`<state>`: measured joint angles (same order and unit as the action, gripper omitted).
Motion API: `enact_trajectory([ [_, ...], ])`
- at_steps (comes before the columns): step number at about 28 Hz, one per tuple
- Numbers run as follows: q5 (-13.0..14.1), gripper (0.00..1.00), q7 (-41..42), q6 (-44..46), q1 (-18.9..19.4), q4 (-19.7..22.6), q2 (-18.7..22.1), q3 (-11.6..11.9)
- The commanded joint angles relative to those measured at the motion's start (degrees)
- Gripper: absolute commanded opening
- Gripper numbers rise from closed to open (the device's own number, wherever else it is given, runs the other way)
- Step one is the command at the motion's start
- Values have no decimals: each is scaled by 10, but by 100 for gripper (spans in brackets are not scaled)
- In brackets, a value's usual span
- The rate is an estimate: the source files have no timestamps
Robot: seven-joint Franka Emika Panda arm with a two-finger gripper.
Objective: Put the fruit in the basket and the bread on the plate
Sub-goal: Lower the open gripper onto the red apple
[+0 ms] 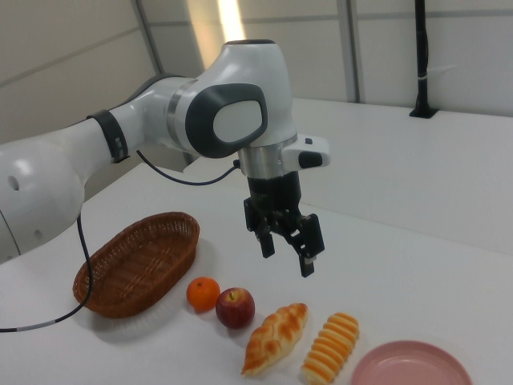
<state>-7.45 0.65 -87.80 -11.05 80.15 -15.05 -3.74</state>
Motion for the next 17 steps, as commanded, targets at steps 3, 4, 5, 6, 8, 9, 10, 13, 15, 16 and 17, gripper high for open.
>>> enact_trajectory([
  [3,-10,100,24,-39,60,29,-35,0],
  [4,-11,100,21,-39,71,32,-39,0],
  [5,-13,100,20,-39,81,33,-44,0],
  [6,-18,100,18,-40,101,40,-52,0],
  [8,-21,100,15,-42,116,44,-60,0],
  [9,-27,100,14,-46,122,44,-65,0],
  [10,-31,100,12,-50,128,48,-68,0],
  [13,-46,100,11,-83,147,73,-70,0],
  [15,-50,100,11,-103,154,90,-70,0],
  [16,-54,100,9,-113,159,98,-71,0],
  [17,-61,100,4,-131,165,112,-72,0],
])
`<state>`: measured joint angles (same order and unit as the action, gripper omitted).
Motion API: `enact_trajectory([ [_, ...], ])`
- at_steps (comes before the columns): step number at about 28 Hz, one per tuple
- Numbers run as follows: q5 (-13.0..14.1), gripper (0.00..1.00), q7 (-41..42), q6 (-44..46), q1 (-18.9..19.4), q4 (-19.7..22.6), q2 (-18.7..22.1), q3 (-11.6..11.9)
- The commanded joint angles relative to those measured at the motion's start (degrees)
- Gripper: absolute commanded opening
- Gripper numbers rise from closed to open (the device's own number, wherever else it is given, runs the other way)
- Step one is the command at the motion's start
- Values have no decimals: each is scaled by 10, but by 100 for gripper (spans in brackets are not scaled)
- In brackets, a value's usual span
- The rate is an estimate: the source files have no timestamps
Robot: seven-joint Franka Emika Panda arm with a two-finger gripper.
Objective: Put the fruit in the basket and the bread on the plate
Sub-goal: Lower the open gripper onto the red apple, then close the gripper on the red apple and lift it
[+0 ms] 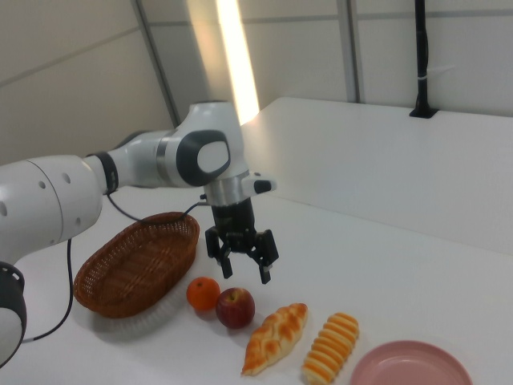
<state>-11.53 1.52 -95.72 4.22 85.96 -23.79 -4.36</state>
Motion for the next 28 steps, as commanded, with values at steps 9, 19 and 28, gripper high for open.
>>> enact_trajectory([
  [9,-58,100,-43,-63,45,65,-14,6],
  [19,-53,100,-53,-61,65,62,-15,6],
  [28,-51,100,-50,-61,65,58,-13,6],
])
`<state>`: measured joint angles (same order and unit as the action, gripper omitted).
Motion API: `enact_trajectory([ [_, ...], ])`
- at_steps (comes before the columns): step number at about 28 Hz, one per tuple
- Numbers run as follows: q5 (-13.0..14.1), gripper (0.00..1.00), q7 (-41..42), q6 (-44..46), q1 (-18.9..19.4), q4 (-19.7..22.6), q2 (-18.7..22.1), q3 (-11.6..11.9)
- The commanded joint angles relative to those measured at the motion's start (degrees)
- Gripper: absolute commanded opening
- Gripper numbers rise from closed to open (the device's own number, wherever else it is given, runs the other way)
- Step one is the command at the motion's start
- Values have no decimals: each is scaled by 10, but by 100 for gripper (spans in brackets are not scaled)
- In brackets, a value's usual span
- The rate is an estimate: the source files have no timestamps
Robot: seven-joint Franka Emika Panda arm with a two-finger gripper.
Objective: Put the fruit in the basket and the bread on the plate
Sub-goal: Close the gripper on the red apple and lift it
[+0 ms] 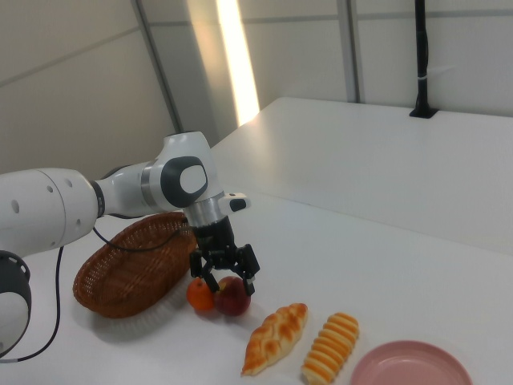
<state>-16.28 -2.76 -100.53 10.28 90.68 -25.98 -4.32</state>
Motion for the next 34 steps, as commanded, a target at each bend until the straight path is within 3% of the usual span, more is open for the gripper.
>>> enact_trajectory([
  [1,-3,100,-8,-14,4,12,8,5],
  [18,10,100,-2,-19,2,-2,10,5],
  [25,8,100,-3,-105,8,2,2,-2],
  [34,-2,100,-4,-128,18,3,-28,-2],
])
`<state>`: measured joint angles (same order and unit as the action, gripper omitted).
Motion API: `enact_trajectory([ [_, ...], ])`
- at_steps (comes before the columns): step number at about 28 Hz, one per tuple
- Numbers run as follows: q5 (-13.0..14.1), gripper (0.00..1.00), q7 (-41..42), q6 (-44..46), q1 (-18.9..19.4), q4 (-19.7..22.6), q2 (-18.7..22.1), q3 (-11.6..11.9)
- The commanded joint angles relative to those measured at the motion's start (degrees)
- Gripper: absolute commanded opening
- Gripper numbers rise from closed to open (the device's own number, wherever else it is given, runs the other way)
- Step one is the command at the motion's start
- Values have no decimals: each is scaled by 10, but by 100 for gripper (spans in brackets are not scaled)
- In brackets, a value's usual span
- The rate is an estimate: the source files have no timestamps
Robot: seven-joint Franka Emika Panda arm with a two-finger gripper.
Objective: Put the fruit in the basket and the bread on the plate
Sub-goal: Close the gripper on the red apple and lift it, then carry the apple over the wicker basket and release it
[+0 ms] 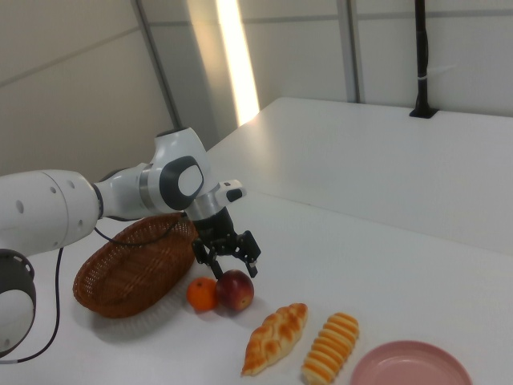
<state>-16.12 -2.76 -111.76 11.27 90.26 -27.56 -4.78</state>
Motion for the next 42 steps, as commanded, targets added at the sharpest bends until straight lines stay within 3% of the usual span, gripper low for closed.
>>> enact_trajectory([
  [1,-5,100,-4,-15,9,8,-14,2],
  [9,-14,100,-5,-7,9,24,-14,4],
  [10,-26,82,-7,-7,9,26,-14,3],
  [14,-35,30,-9,-7,9,28,-14,3],
  [15,-32,7,-11,-7,8,26,-14,3],
  [16,-30,0,-12,-7,7,25,-14,3],
  [19,-27,0,-13,-7,2,16,-8,6],
  [24,8,0,-13,-7,-5,-5,17,5],
  [29,48,0,-14,-7,20,-35,43,-15],
  [32,40,0,-36,-7,55,-52,46,-38],
  [36,14,0,-83,-7,111,-48,44,-41],
  [42,-21,0,-125,-7,146,-19,13,-41],
])
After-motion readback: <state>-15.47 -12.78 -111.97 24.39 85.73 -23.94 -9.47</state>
